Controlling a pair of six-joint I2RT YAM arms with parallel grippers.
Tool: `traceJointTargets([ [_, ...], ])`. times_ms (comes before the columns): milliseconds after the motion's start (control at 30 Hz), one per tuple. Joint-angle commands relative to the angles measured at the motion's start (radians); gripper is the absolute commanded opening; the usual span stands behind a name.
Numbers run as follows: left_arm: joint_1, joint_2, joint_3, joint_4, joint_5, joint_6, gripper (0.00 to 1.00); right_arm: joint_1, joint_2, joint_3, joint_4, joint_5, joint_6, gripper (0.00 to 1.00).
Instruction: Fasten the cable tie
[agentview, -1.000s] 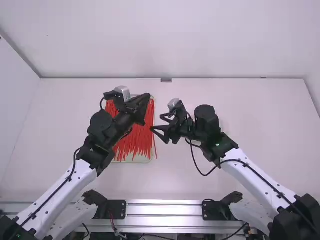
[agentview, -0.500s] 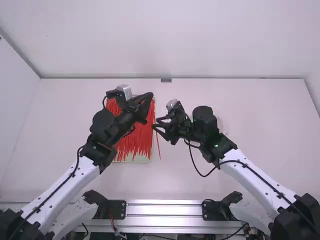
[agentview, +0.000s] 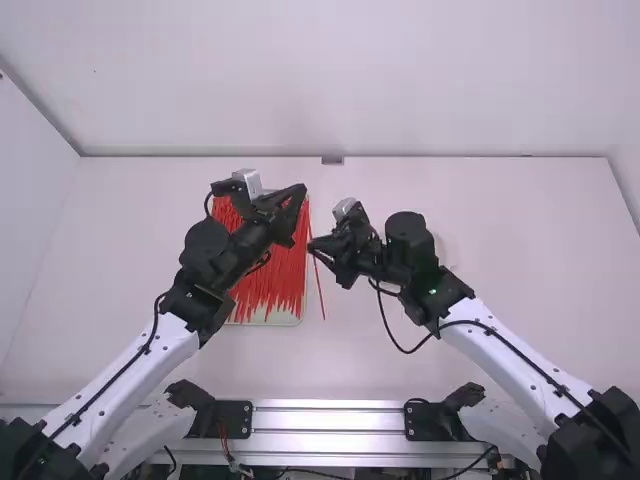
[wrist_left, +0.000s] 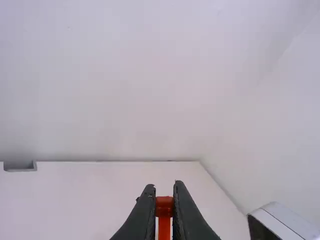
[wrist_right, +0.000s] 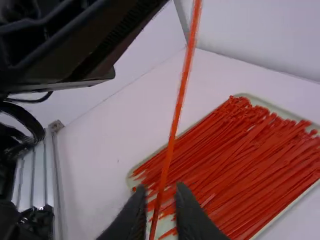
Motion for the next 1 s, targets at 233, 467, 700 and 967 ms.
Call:
traceJointTargets([
  [233,-0.008,-0.002,-0.005,0.034,0.058,-0.005,0.08,0.0,0.007,0.032,0.003,0.003,-0.026,0.0],
  [467,-0.01,-0.002,-0.005,0.072,0.105,0.119,0.38,-0.037,-0.002,0.032,0.0,-0.005,-0.034,0.0],
  [700,0.001,-0.002,-0.005,0.071,0.11,0.21,0.75,-0.153,-0.015,0.032,-0.007,-0.159,-0.113,0.0],
  [967,0.023,-0.002,0.036,0.034,0.201,0.287,0.99,-0.317,-0.014,0.032,0.024,-0.388,-0.167,0.0],
])
